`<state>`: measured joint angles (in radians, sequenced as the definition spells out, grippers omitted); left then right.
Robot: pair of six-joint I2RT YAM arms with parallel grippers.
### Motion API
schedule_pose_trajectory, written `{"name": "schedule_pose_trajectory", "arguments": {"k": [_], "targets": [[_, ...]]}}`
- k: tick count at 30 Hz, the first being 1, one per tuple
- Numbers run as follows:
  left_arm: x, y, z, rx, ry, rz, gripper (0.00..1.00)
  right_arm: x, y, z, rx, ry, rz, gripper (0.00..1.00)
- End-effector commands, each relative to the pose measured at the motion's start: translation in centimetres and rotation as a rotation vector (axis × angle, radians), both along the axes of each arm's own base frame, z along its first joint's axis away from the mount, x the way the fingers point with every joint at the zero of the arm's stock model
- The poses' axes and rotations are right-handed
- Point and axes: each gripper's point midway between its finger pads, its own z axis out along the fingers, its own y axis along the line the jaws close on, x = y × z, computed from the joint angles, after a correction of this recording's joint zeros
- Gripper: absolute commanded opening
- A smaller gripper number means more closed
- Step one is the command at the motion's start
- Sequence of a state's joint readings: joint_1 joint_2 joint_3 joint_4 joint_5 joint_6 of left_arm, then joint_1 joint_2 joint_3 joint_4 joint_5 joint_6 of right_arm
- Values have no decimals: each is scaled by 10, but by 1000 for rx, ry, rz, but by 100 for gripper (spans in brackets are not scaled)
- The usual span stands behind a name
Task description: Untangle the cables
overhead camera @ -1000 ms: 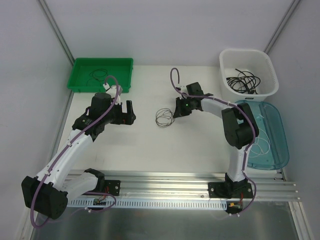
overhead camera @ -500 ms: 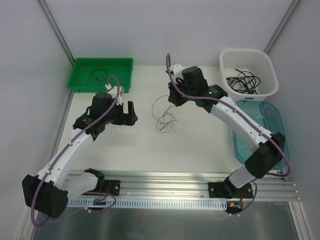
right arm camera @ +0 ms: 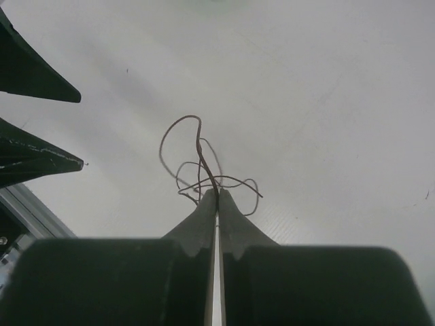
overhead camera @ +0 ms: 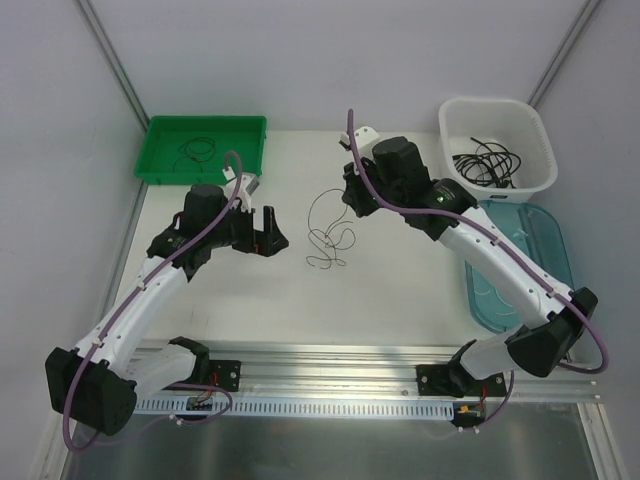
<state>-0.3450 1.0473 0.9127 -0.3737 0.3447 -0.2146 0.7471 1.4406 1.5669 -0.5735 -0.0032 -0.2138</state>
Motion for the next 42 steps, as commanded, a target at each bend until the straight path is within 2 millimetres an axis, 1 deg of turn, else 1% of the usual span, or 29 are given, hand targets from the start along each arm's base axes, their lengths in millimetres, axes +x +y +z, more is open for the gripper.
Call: {"name": "schedule_pose_trajectory", "arguments": {"k": [1,2,4,8,13,14,15,16,17,18,19,20,21,22,24,25,26,27,28,31,32,34,35,36,37,38,39,41,42], "targets": [[-10,-23,15,-98,-56,-163,99,-8,-3,39,109,-53,-30,1],[-12,-26,17,-111,-60,-185,99,-12,2,42,129,-43,-3,1],[-14,-30,16,-121,-71,-210,99,-15,3,49,148,-42,3,1],[-10,-29,7,-126,-48,-176,99,-21,2,56,180,-39,8,1],[-7,-36,1,-168,5,-117,99,-27,3,57,217,-20,2,1],[-12,-43,-1,-193,46,-100,99,-29,2,56,227,-11,-7,1],[-15,-47,-3,-205,66,-81,99,-29,2,56,232,-12,-13,1],[-13,-48,-8,-202,70,-38,99,-29,2,56,234,-13,-21,1],[-18,-55,-13,-239,101,-10,99,-29,-1,58,243,-15,-45,1],[-27,-66,-14,-254,104,-23,99,-30,-1,57,246,-13,-51,1],[-32,-73,-14,-268,102,-20,98,-30,-1,59,253,-12,-55,1],[-30,-72,-18,-274,92,45,98,-29,-4,60,254,-21,-81,1],[-39,-86,-11,-293,60,15,97,-28,-5,58,252,-19,-97,1],[-41,-89,-9,-293,41,27,96,-28,-6,58,253,-25,-102,1],[-39,-90,-5,-277,-23,78,93,-30,-5,56,272,-6,-121,1],[-42,-95,-4,-266,-49,83,93,-31,-3,56,285,0,-121,1],[-43,-98,-7,-252,-61,82,92,-33,-2,55,289,4,-119,1],[-40,-96,-9,-236,-79,112,91,-35,0,54,295,10,-115,1],[-44,-103,-9,-236,-89,95,90,-36,1,54,306,14,-116,1],[-42,-111,-22,-186,-107,104,88,-41,2,52,314,20,-118,1],[-42,-118,-30,-164,-113,93,88,-42,2,52,315,20,-119,1],[-38,-121,-40,-136,-126,110,86,-43,2,52,324,18,-122,1],[-37,-129,-46,-125,-134,100,85,-45,3,52,328,25,-123,1],[-36,-132,-50,-114,-140,99,84,-45,2,52,331,23,-124,1],[-33,-135,-51,-109,-153,107,81,-46,2,52,334,25,-128,1],[-28,-137,-56,-89,-159,128,79,-48,1,52,338,25,-127,1],[-27,-141,-56,-90,-169,132,78,-48,0,51,339,27,-132,1],[-22,-145,-62,-59,-178,142,71,-50,-3,50,339,27,-135,1],[-23,-148,-62,-53,-180,134,66,-51,-4,49,334,25,-136,1]]}}
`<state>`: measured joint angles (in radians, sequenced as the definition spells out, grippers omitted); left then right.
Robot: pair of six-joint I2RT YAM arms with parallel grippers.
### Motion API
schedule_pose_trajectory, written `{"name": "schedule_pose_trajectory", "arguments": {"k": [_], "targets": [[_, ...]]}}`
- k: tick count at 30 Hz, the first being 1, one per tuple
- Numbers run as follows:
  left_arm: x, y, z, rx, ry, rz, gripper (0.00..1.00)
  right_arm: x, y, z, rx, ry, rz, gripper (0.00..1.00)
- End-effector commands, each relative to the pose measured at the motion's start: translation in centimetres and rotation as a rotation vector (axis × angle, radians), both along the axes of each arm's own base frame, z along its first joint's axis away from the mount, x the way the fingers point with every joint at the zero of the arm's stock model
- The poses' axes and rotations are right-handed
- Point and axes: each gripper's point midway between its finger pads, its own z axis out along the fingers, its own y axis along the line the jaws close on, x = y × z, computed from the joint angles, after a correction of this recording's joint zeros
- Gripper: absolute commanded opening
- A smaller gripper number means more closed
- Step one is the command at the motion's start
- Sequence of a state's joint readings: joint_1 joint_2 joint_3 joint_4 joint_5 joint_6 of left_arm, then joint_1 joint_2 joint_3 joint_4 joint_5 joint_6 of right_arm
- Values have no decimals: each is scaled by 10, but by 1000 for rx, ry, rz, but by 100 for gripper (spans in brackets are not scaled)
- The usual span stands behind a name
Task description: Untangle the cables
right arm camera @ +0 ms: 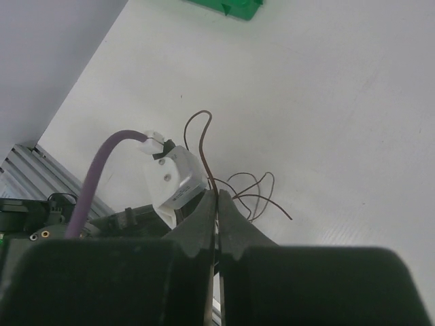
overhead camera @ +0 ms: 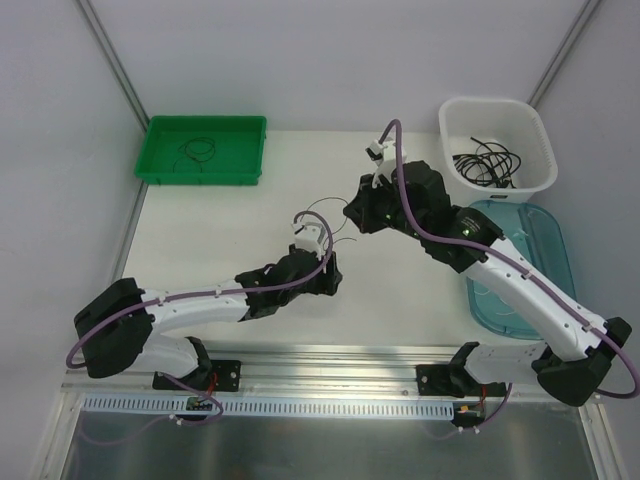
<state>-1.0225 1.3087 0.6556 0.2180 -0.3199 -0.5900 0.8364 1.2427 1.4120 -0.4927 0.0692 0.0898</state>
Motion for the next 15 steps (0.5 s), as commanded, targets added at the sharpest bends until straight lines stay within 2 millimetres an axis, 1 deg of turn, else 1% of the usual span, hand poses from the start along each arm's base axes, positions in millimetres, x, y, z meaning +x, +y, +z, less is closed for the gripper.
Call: {"name": "schedule_pose_trajectory", "arguments": {"k": [1,3,4,5,6,7,8,10,11,13,14,15], "targets": [[19,-13,25,-35,-104,49,56,-2,-6,23,67,-52,-33,1],[17,-13,22,-29,-103,47,41,-1,-15,21,46,-67,-59,1],[15,-11,22,-30,-104,47,30,-1,-17,19,33,-68,-63,1],[13,-7,17,-24,-96,51,8,1,-23,19,20,-79,-88,1],[12,-2,14,-17,-93,63,3,1,-28,16,-1,-86,-98,1],[11,1,12,-14,-87,68,2,3,-34,16,-12,-97,-118,1],[7,8,9,-15,-77,77,1,7,-42,16,-28,-106,-155,1],[2,16,2,-1,-60,85,1,9,-54,14,-51,-117,-185,1],[-1,23,-2,-1,-52,91,1,14,-63,16,-58,-124,-223,1],[-8,32,-7,0,-39,95,1,15,-75,15,-63,-126,-254,1],[-10,35,-9,2,-37,93,1,19,-84,15,-65,-127,-279,1],[-13,37,-9,-2,-33,86,2,20,-88,15,-66,-129,-290,1]]}}
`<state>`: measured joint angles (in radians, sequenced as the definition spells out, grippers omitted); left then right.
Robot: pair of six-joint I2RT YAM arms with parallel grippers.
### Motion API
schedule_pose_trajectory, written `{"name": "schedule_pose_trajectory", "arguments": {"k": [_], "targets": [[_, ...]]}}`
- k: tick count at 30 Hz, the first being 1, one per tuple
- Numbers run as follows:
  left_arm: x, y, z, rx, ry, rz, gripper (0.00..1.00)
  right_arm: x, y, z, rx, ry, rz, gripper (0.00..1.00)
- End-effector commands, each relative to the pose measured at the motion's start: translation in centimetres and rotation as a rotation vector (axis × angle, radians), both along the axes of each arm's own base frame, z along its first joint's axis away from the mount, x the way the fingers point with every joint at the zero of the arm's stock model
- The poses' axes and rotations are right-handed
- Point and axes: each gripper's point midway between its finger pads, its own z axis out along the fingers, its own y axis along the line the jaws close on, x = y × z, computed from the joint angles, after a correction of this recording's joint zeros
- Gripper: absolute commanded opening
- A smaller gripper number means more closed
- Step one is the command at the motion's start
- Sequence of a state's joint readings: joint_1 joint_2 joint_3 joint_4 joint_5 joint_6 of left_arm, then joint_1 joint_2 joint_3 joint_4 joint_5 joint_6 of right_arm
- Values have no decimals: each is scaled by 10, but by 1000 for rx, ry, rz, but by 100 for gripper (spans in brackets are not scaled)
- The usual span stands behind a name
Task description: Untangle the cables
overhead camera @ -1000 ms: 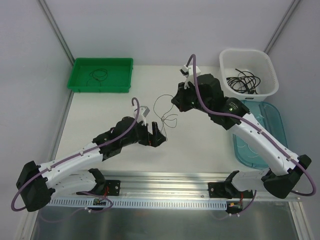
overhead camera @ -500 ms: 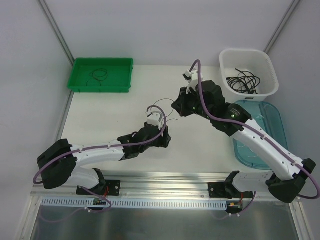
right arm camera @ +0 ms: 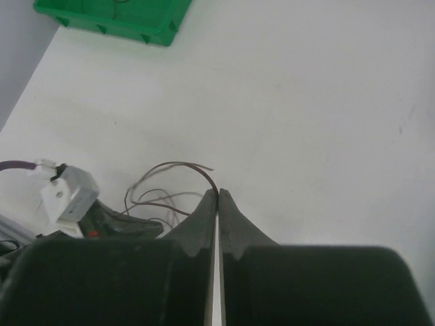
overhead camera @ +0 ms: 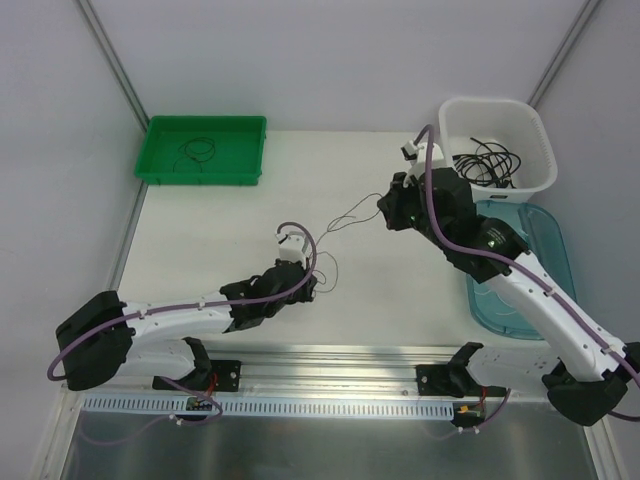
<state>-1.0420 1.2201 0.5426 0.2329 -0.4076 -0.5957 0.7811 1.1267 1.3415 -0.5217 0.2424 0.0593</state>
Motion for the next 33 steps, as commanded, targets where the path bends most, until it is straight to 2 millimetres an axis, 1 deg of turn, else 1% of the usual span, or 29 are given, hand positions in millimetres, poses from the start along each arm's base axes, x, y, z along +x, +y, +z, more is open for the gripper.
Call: {"name": "schedule_pose_trajectory", "arguments": {"k": [1,3,4,7,9,11,12,13,14,15,16,17,18,20,21,22,23,26,28,31,33], "targets": [[-6,10,8,-42,-9,22,2,7,-31,11,-10,-51,-96,1],[-10,13,6,-32,-9,0,4,10,-40,8,-21,-43,-122,1],[-14,13,9,-31,-15,-28,7,12,-44,7,-22,-41,-132,1],[-16,17,12,-26,-14,-31,8,15,-53,2,-34,-32,-162,1],[-13,33,6,16,-12,34,6,15,-60,-1,-41,-27,-178,1],[-7,48,3,34,-6,111,6,17,-72,2,-42,-35,-213,1],[-5,61,-4,66,21,148,6,16,-79,6,-33,-44,-227,1],[-1,66,-5,47,38,184,6,18,-88,10,-24,-52,-253,1],[-3,73,-13,60,78,197,6,14,-93,19,-4,-66,-252,1],[1,87,-21,76,115,244,8,13,-97,25,4,-80,-257,1],[1,92,-27,65,145,269,9,13,-103,28,10,-86,-270,1],[-2,93,-31,49,179,265,13,12,-107,33,14,-93,-275,1],[2,101,-36,41,200,300,15,8,-109,42,25,-114,-271,1],[2,104,-40,36,221,314,18,5,-106,47,41,-119,-244,1],[2,105,-41,36,226,316,18,4,-103,46,46,-118,-226,1],[3,106,-41,37,226,323,19,2,-97,44,55,-111,-194,1],[4,107,-42,39,228,326,19,3,-96,43,56,-108,-192,1],[5,107,-43,45,241,329,24,4,-90,31,54,-74,-168,1],[4,110,-48,55,257,339,25,3,-80,28,70,-55,-122,1],[4,116,-55,62,301,368,24,-1,-71,38,110,-76,-69,1],[6,119,-59,71,323,382,23,-5,-69,53,130,-114,-51,1]]}}
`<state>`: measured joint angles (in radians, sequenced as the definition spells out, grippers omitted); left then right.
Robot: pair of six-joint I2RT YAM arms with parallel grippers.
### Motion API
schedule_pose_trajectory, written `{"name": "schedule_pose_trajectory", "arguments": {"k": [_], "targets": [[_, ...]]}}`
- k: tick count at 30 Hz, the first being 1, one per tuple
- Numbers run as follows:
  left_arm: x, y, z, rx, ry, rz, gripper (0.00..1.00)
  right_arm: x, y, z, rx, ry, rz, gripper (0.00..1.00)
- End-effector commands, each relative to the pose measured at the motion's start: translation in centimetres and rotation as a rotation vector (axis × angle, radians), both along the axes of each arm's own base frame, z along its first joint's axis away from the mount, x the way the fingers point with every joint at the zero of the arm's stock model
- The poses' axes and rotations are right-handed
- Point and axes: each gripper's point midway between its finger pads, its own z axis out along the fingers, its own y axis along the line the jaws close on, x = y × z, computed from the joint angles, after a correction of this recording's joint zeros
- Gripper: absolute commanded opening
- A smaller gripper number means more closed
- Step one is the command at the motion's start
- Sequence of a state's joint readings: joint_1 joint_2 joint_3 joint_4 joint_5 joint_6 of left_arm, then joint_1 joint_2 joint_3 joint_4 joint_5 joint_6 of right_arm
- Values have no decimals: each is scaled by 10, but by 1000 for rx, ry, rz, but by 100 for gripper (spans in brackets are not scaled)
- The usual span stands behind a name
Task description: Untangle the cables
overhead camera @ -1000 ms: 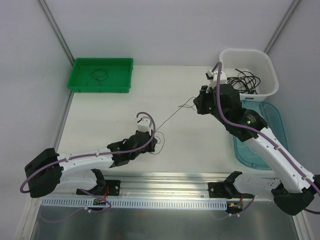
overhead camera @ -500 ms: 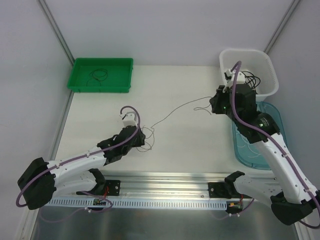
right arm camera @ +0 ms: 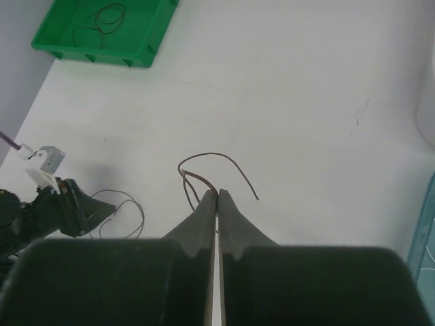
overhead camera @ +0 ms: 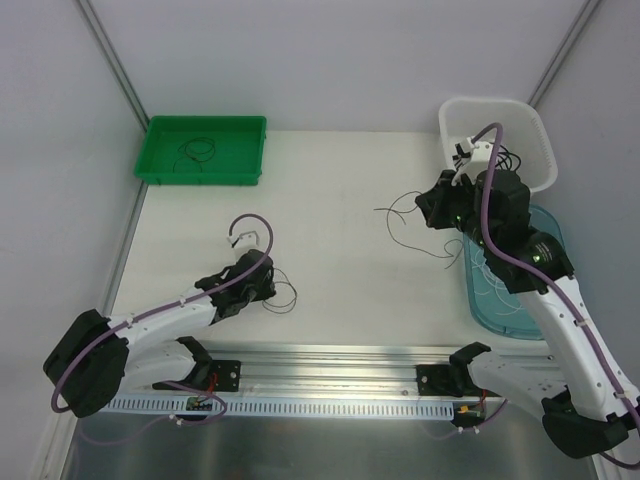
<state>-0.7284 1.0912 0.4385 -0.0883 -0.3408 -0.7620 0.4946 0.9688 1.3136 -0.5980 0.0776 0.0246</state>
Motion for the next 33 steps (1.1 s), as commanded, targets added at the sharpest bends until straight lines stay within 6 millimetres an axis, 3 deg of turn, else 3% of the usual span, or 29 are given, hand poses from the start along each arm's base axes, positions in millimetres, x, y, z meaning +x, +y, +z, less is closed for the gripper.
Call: {"name": "schedule_pose_trajectory", "arguments": {"k": [1,4,5,8,9,11,12,13,14,15,18,19,20,23,25,27,31,33], "targets": [[1,0,-3,-11,51,24,23,-11,17,40,83,-106,118,1],[4,-6,1,-18,54,6,16,-12,23,42,85,-100,152,1],[6,-9,4,-22,50,-2,9,-10,24,31,73,-69,151,1],[14,-14,17,-28,14,-24,2,-6,27,8,49,-19,151,1],[17,-17,24,-28,-2,-36,0,-3,28,-14,31,23,151,1],[19,-16,29,-22,-11,-42,0,0,32,-32,33,56,155,1],[22,-18,38,-21,-33,-52,0,0,35,-58,23,116,160,1],[23,-17,42,-14,-41,-58,0,2,37,-68,27,127,158,1],[25,-16,49,-13,-59,-59,0,3,38,-83,25,161,153,1],[29,-16,61,-7,-89,-62,0,1,40,-113,10,229,157,1],[38,-12,93,3,-160,-67,0,2,50,-149,19,305,169,2],[39,-8,99,14,-170,-64,0,2,52,-174,6,359,166,2],[44,-8,117,12,-210,-71,0,0,55,-185,-3,381,173,2],[50,2,142,31,-259,-56,0,-2,60,-219,-34,457,168,4],[59,8,168,46,-316,-49,0,-5,67,-230,-48,482,184,7],[67,17,196,60,-368,-32,0,-11,73,-243,-58,519,209,16],[81,35,239,84,-455,20,3,-21,85,-245,-48,519,264,62],[92,48,259,110,-493,62,4,-25,86,-240,-72,492,282,73]]}}
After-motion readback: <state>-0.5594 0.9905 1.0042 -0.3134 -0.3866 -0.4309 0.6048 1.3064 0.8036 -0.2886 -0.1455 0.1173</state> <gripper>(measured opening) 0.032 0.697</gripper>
